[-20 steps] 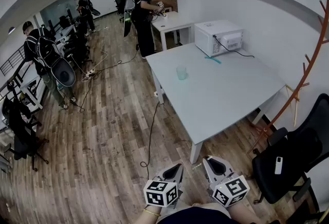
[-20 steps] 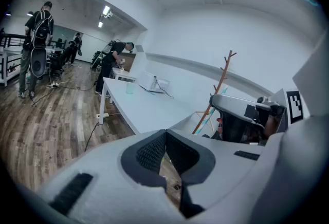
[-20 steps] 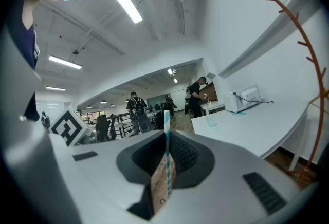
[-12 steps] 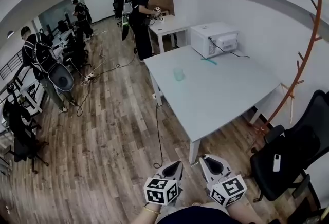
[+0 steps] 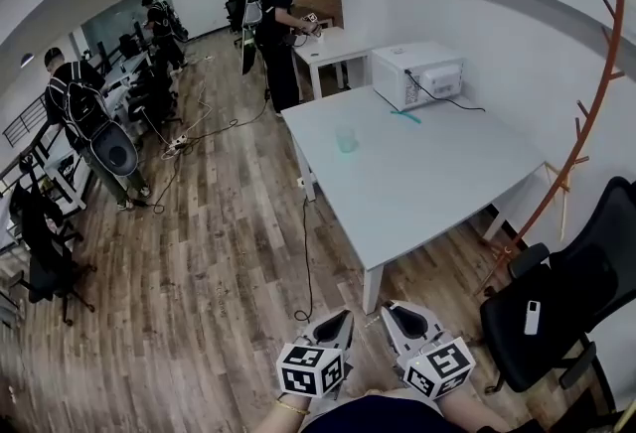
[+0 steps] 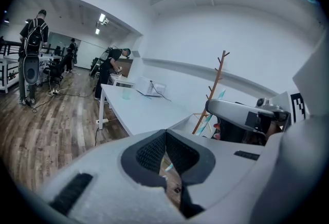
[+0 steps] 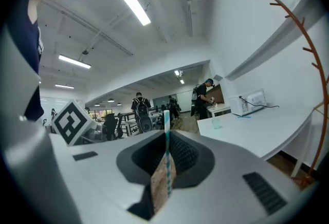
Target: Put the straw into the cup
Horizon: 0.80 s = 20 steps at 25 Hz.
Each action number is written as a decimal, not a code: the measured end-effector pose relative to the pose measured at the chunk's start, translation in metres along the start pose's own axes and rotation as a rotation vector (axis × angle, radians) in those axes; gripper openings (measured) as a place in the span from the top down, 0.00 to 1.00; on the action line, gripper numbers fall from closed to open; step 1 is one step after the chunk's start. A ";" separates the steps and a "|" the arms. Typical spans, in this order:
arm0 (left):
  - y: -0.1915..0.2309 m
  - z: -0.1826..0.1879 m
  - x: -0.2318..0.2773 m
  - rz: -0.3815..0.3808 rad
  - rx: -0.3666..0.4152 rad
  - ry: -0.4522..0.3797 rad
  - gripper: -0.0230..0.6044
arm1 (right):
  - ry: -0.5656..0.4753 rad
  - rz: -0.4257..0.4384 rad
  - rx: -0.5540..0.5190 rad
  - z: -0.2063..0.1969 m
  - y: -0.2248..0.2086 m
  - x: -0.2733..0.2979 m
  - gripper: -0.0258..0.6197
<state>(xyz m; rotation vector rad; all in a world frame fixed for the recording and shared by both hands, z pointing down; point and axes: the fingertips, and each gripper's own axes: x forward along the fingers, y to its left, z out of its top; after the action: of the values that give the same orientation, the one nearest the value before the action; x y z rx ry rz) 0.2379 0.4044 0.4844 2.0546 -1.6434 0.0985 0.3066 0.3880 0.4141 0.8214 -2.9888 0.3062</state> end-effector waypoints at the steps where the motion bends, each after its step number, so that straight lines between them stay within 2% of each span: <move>1: -0.001 0.000 0.001 0.005 -0.001 -0.005 0.93 | -0.006 0.011 0.005 0.001 -0.001 -0.002 0.89; 11: -0.017 -0.013 0.010 0.043 -0.034 -0.029 0.93 | 0.024 0.038 0.019 -0.013 -0.018 -0.018 0.89; 20: -0.005 -0.020 0.004 0.082 -0.062 -0.018 0.93 | 0.028 0.075 0.027 -0.015 -0.009 -0.010 0.89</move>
<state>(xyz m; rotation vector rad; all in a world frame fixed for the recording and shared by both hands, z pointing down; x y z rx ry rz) 0.2486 0.4104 0.5013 1.9483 -1.7201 0.0562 0.3197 0.3882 0.4297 0.7016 -3.0010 0.3586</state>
